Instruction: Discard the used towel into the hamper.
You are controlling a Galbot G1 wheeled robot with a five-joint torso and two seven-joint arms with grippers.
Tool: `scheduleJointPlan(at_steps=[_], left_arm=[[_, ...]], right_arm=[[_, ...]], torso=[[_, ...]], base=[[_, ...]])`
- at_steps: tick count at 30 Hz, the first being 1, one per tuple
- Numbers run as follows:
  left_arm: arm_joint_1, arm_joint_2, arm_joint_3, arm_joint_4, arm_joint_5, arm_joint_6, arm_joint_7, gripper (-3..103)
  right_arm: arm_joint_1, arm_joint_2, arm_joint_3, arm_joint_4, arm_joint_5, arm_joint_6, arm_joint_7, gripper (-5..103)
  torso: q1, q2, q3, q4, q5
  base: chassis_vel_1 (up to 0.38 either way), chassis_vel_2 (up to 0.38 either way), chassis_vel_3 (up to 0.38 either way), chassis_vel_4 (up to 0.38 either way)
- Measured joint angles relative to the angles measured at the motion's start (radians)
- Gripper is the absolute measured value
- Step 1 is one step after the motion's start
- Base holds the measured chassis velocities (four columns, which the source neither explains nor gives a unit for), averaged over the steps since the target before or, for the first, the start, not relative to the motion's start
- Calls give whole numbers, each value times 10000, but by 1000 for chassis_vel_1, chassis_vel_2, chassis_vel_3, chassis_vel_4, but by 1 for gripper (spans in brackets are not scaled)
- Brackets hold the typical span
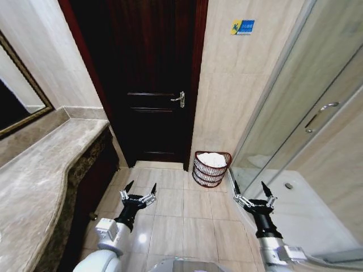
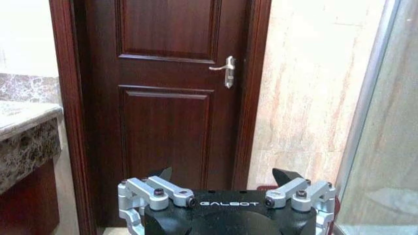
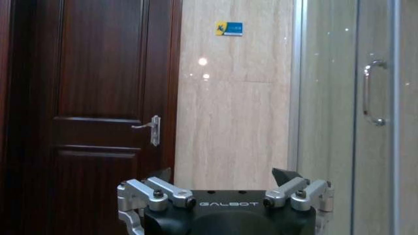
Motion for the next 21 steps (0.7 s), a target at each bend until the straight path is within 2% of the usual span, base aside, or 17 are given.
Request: scheduleJointPlan(at_steps=[10,18,21], left_arm=[[0,-1,0,0,0,0,0,100],[0,1,0,0,0,0,0,100],[0,-1,0,0,0,0,0,100]], right_arm=[[0,0,0,0,0,0,0,100],[0,0,0,0,0,0,0,100],[0,0,0,-1,0,0,0,100]], torso=[[1,0,0,3,2],[6,-2,2,2,-7],[-2,1,-2,3,7]], base=[[106,-98,-114,109],[171,-172,-173,167],[221,-208,-222,207]])
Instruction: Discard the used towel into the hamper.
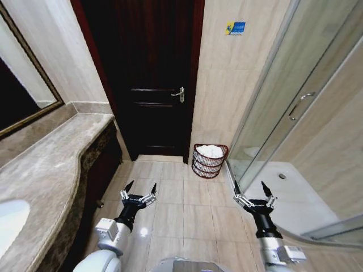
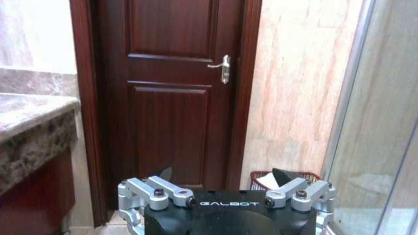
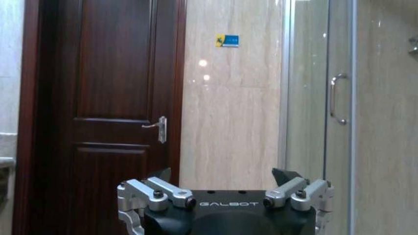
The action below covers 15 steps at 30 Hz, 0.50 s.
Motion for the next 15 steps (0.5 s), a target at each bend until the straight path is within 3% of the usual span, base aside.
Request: scheduleJointPlan(at_steps=[2,3,7,9,15], left_arm=[[0,3,0,1,0,0,0,100],[0,1,0,0,0,0,0,100],[0,4,-1,0,0,0,0,100],[1,1,0,0,-1,0,0,100],[1,1,0,0,0,0,0,100]], right_arm=[[0,0,0,1,0,0,0,100],[0,0,-1,0,0,0,0,100],[-2,0,0,1,0,0,0,100],[-2,0,0,0,0,0,0,100],[1,0,0,0,0,0,0,100]], torso=[[3,-1,1,0,-18],[4,-2,2,0,-4],[0,1,0,-2,-17],[-3,2,-1,0,-2],[-2,2,0,-2,-1]], base=[[230,-229,-212,222],[233,-229,-236,233],[207,-230,-213,227],[205,-162,-193,197],[33,-35,-42,38]])
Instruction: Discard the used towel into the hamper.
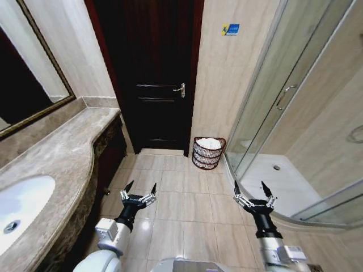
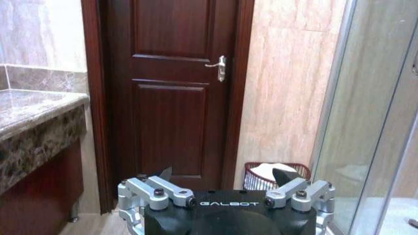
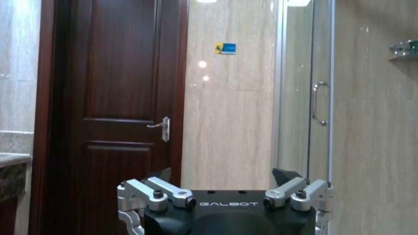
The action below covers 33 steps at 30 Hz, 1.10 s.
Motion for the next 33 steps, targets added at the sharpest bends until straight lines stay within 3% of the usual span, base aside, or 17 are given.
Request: scheduleJointPlan(at_steps=[33], left_arm=[[-1,0,0,0,0,0,0,100]], right_arm=[[0,0,0,1,0,0,0,100]], torso=[[5,-3,2,2,-6]], base=[[-7,6,7,-5]])
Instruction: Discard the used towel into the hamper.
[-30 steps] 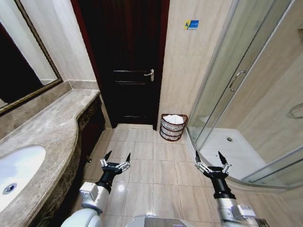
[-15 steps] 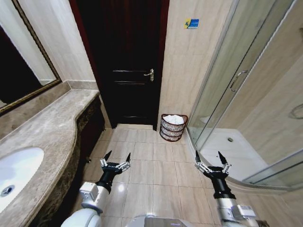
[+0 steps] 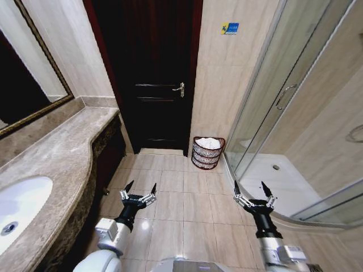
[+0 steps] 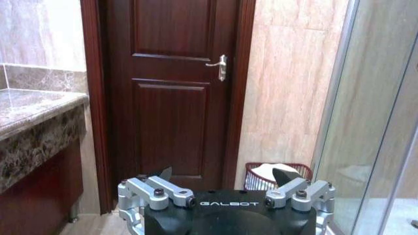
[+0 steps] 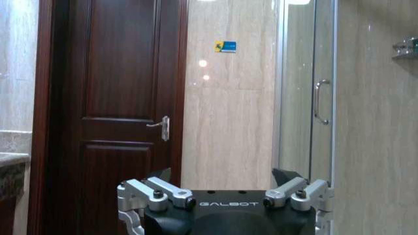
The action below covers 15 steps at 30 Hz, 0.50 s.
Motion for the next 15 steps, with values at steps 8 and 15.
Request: scheduleJointPlan(at_steps=[8,15], left_arm=[[0,-1,0,0,0,0,0,100],[0,0,0,0,0,0,0,100]], right_arm=[[0,0,0,0,0,0,0,100],[0,0,0,0,0,0,0,100]], torso=[[0,0,0,0,0],[0,0,0,0,0]], base=[[0,0,0,0],[0,0,0,0]])
